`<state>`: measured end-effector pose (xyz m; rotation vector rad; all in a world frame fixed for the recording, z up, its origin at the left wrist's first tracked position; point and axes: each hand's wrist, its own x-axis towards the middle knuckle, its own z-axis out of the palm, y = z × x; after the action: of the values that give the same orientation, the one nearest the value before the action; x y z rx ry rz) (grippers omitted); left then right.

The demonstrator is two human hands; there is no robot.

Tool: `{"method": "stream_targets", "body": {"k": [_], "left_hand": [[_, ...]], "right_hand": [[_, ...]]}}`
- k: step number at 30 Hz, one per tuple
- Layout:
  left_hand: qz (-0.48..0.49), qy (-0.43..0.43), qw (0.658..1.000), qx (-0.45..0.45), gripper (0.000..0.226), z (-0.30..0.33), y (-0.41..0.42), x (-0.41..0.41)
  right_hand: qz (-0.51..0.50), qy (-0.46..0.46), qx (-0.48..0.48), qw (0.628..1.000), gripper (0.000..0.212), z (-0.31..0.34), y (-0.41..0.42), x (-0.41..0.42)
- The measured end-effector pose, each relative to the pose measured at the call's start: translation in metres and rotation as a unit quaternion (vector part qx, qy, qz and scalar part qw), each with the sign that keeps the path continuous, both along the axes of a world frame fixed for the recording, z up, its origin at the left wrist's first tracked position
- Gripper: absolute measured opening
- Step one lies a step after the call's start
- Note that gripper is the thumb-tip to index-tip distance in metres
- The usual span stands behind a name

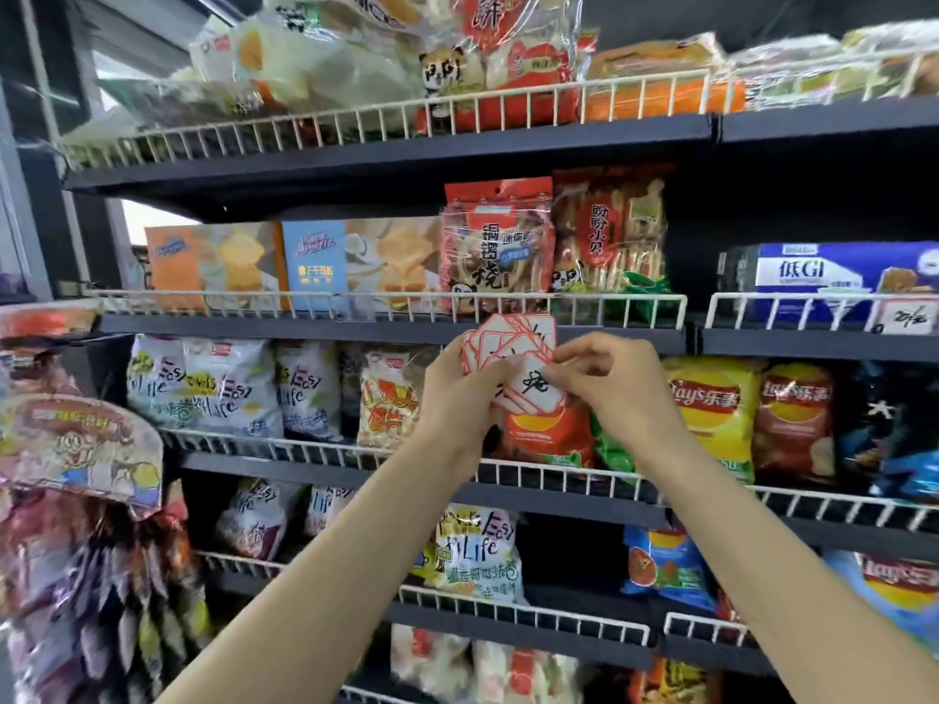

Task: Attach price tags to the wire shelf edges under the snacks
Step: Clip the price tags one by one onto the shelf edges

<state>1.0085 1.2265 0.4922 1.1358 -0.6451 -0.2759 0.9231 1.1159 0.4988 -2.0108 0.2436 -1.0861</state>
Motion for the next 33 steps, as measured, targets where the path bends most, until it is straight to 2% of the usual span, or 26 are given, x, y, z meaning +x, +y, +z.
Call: {"method": "stream_targets", "body": {"k": [3, 9, 16, 21, 24, 26, 28, 31, 33], "left_hand": [[0.002, 0.001, 1.000, -0.005, 0.015, 0.001, -0.004, 0.006], [0.025, -0.044, 0.999, 0.000, 0.020, -0.002, -0.013, 0.022], [0.016, -0.026, 0.999, -0.031, 0.019, -0.005, -0.012, 0.041], [0.029, -0.031, 0.998, -0.040, 0.023, -0.004, -0.007, 0.056], [0.043, -0.028, 0.997, -0.050, 0.021, -0.004, -0.004, 0.068], [0.044, -0.028, 0.997, -0.055, 0.019, -0.003, -0.001, 0.074], [0.037, -0.033, 0.997, -0.059, 0.019, -0.003, 0.000, 0.078], [0.022, -0.043, 0.997, -0.062, 0.024, -0.003, 0.000, 0.080], [0.002, -0.046, 0.997, -0.064, 0.022, -0.002, 0.001, 0.080]], "right_hand": [[0.001, 0.000, 0.001, 1.000, 0.013, 0.001, -0.003, 0.005], [-0.002, 0.003, 0.009, 1.000, 0.011, 0.000, -0.011, 0.018], [0.026, -0.007, 0.047, 0.999, 0.018, -0.001, -0.012, 0.029], [-0.027, 0.006, -0.029, 0.999, 0.026, 0.003, -0.014, 0.036], [-0.101, -0.025, -0.080, 0.991, 0.022, 0.005, -0.018, 0.040], [-0.117, -0.044, -0.097, 0.987, 0.021, 0.006, -0.018, 0.043], [-0.104, -0.021, -0.092, 0.990, 0.025, 0.006, -0.013, 0.047], [-0.064, 0.023, -0.035, 0.997, 0.021, 0.007, -0.004, 0.058], [-0.035, 0.037, -0.023, 0.998, 0.028, 0.010, 0.004, 0.062]]}}
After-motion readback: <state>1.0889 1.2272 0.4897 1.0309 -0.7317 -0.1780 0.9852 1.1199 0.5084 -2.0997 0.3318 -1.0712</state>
